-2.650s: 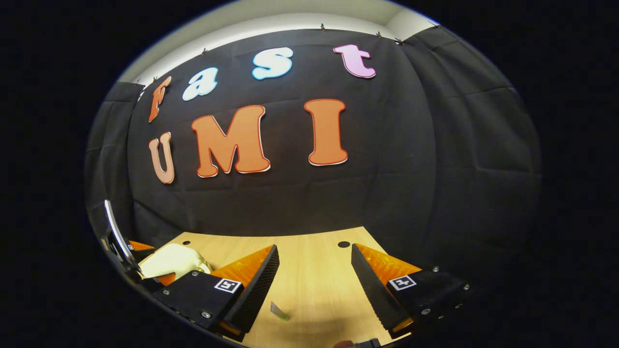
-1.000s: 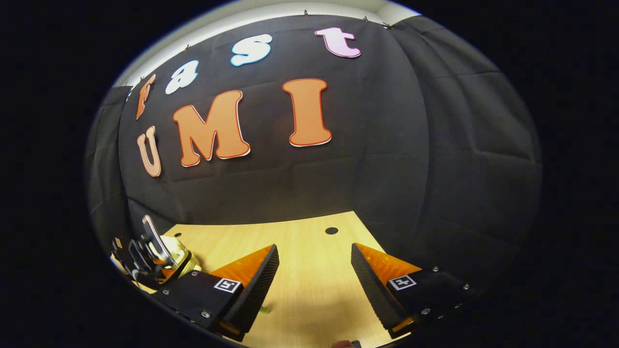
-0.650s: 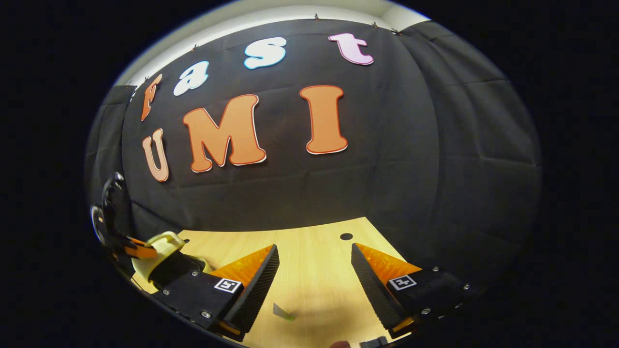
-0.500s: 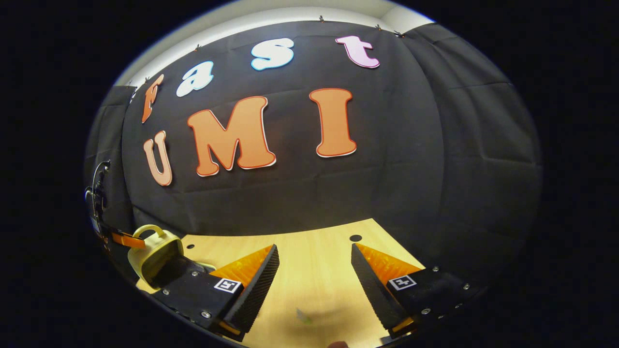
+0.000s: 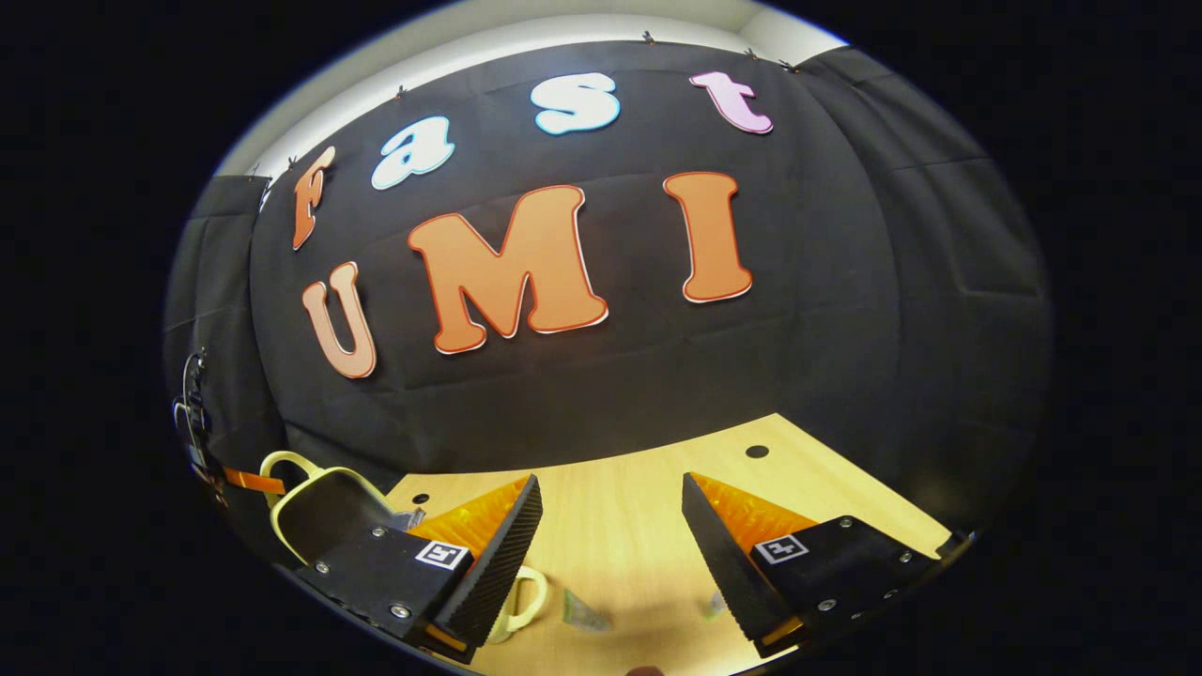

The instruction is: First open the suitcase, pack the skin care products into it, and then close the suitcase.

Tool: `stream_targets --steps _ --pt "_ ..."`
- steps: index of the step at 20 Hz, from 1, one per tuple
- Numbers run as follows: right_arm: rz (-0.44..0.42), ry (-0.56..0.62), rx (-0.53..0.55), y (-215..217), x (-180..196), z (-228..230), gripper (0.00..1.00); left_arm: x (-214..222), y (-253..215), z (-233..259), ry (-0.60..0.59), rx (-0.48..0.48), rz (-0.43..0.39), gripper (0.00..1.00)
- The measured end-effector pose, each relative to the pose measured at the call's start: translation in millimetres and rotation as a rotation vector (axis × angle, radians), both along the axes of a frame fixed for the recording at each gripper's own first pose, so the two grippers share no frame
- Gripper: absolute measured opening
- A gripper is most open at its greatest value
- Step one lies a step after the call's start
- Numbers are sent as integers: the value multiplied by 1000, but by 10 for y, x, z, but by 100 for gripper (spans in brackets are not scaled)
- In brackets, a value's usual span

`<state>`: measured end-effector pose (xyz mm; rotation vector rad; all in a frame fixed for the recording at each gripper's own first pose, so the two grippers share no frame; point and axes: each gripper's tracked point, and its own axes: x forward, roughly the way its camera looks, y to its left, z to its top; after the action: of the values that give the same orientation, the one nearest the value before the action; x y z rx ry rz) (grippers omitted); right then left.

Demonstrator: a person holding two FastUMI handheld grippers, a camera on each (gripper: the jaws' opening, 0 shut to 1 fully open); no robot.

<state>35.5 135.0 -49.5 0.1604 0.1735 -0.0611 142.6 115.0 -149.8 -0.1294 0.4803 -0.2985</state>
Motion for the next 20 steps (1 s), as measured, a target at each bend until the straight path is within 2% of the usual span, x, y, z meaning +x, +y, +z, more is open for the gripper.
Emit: stream_targets --steps 1,2,3,4,5,6,10,11,15,16,20 --pt "-1 1 -3 72 -3 14 100 16 136 -28 9 -20 6 9" --pt "-4 1 -10 123 -12 39 95 34 237 -69 17 -42 17 8" --pt "-8 1 -19 171 -18 53 95 46 385 -111 26 -60 30 8" --pt "-11 3 -30 216 -27 53 100 84 618 -202 34 -70 46 8" --pt "-14 5 -41 255 -30 52 100 108 812 -315 43 -61 56 8" --pt "-17 9 -49 288 -31 51 95 132 984 -458 57 -43 69 7" --pt "-22 25 -54 405 -50 18 95 150 1549 -1023 149 -12 124 6" --pt "-26 28 -57 417 -48 15 95 166 1637 -1140 171 -15 136 10" --pt "-45 36 -82 388 -61 4 95 229 2000 -1657 238 26 205 9" --pt "-52 37 -88 365 -72 7 95 186 2033 -1772 259 20 218 6" --pt "-78 56 -81 281 -84 -62 95 210 2121 -2069 283 -10 249 6"
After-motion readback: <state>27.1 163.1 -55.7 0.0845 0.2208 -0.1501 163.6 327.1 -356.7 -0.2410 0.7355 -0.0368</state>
